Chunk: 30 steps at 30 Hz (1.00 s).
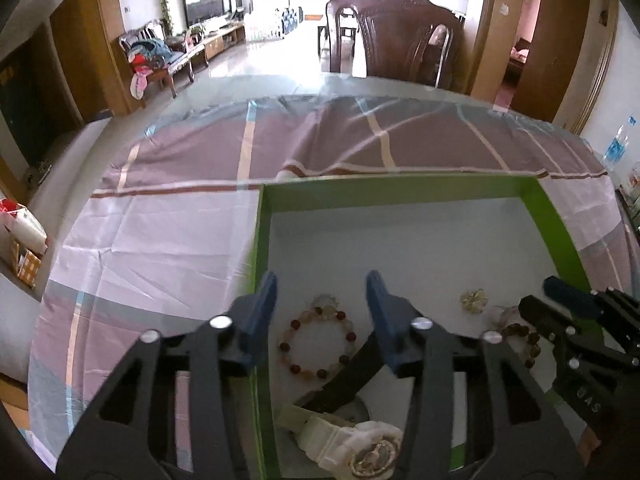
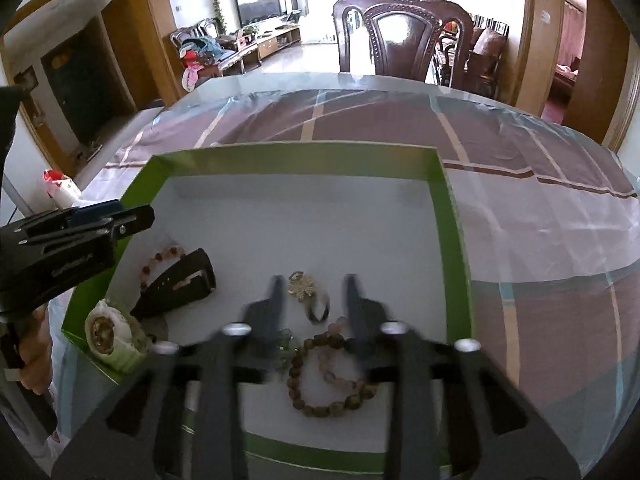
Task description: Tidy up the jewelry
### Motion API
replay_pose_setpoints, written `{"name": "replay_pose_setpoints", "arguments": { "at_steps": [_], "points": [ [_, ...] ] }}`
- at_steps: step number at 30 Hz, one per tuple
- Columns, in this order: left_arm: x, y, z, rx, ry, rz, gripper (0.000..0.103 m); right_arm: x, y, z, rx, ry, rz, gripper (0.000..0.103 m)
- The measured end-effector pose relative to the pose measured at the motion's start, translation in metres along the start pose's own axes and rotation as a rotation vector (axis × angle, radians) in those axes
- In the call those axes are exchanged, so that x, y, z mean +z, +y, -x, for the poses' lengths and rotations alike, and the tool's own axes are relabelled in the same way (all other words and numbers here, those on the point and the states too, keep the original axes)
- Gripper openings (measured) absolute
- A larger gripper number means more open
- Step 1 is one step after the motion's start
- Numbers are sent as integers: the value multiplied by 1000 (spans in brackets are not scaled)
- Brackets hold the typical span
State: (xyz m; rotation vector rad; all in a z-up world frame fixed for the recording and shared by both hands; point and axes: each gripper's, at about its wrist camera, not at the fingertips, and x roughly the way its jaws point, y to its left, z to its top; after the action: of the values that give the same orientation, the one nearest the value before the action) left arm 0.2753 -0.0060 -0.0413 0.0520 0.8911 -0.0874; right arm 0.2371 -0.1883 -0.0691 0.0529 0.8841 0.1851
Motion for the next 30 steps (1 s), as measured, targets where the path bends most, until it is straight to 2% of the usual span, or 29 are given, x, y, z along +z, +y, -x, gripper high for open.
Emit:
{"name": "replay_pose_setpoints", "arguments": {
  "at_steps": [4, 6, 10, 12, 14, 17, 21, 23, 24, 28, 30],
  "points": [
    [-1, 3, 23, 3, -40, 15, 63, 0, -6, 33, 4, -58, -13, 47],
    [-6, 4, 45, -6, -84, 30, 69, -3, -9, 64, 3, -121, -9, 68],
    [-28, -1, 100, 7, -201, 27, 82, -20, -11, 119, -24, -231, -9, 84],
    [-44, -4, 122, 12, -252, 30, 88, -36, -11, 140, -21, -262, -17, 98],
    [-63, -7, 140, 13, -297, 21, 94, -53, -11, 152, -27, -263, -25, 99],
    [-85, -15, 148, 42, -319, 2, 96, -76, -12, 157, -59, -275, -45, 100],
    [-105, -27, 143, 96, -341, -25, 98, -97, -9, 152, -102, -338, -34, 100],
    [-113, -28, 137, 128, -374, -6, 98, -103, -5, 144, -173, -352, -13, 100],
    [-117, -28, 131, 128, -381, 9, 98, -105, -2, 139, -173, -346, 13, 100],
    [-126, -29, 105, 89, -307, 0, 98, -113, 5, 124, -151, -340, 27, 99],
    [-129, -31, 102, 88, -306, -9, 98, -115, 5, 119, -149, -335, 24, 99]
  ]
}}
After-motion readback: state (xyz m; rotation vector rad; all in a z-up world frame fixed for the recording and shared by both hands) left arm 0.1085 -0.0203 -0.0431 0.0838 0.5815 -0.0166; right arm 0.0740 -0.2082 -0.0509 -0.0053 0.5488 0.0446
